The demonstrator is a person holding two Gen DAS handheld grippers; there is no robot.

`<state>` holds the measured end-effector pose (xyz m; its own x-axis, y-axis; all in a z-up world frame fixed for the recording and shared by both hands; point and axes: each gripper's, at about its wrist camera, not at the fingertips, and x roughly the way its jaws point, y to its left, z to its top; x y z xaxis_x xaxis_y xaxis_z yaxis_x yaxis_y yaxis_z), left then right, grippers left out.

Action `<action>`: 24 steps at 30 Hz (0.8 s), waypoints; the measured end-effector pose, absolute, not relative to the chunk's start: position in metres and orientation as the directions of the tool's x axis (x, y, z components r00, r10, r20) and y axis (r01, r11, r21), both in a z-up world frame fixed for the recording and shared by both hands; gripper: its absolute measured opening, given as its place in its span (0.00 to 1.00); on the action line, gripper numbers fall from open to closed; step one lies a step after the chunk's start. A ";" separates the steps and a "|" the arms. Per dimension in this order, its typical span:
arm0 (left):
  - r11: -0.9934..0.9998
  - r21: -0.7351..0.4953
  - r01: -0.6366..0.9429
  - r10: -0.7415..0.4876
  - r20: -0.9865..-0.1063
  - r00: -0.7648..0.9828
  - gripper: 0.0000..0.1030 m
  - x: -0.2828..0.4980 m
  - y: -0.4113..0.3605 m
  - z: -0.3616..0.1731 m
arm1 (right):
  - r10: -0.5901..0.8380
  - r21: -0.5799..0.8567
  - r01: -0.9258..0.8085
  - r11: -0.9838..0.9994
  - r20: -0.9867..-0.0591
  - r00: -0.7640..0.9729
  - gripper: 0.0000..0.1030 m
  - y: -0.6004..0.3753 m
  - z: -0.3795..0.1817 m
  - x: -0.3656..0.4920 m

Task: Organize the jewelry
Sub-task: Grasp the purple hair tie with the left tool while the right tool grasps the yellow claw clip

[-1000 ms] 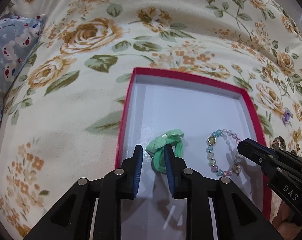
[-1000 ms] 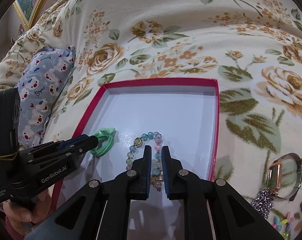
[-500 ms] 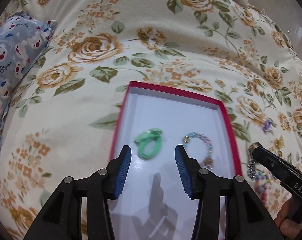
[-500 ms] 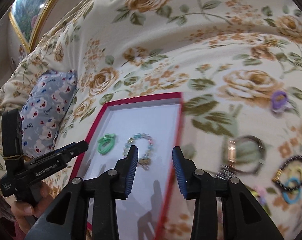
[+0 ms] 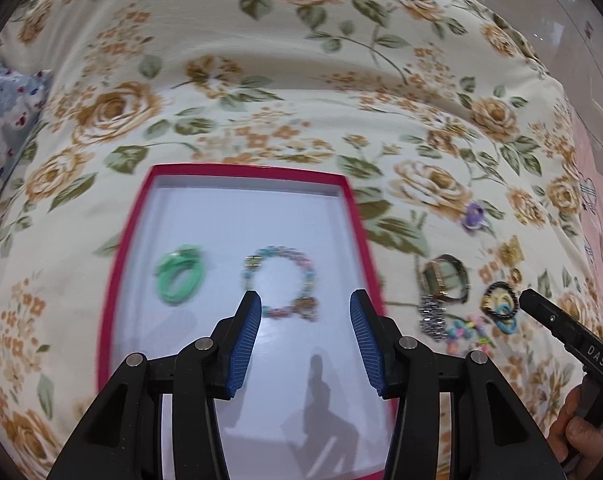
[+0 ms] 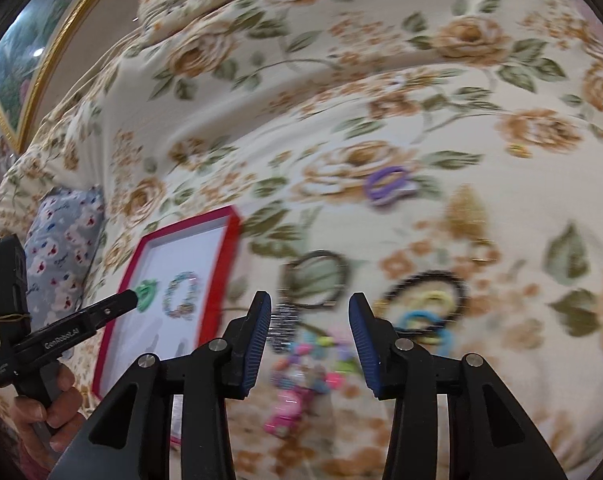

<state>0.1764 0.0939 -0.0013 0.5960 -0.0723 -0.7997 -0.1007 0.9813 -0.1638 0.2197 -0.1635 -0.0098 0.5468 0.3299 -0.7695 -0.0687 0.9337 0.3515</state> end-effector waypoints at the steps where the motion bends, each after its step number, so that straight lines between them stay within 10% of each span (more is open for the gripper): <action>1: 0.983 -0.161 -0.087 -0.078 -0.802 0.593 0.45 0.179 0.087 -0.002 | 0.317 0.347 -0.053 0.936 -0.772 0.551 0.42 -0.172 -0.009 0.219; 24: 0.975 -0.160 0.157 -0.219 -0.829 0.515 0.45 0.303 -0.017 -0.031 | 0.226 0.294 0.042 0.955 -0.811 0.540 0.42 -0.240 -0.027 0.270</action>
<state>0.3026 -0.0173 -0.0311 0.5154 -0.2190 -0.8285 0.1567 0.9746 -0.1601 0.2696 -0.2401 -0.0267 0.5404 0.2258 -0.8105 0.0421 0.9549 0.2941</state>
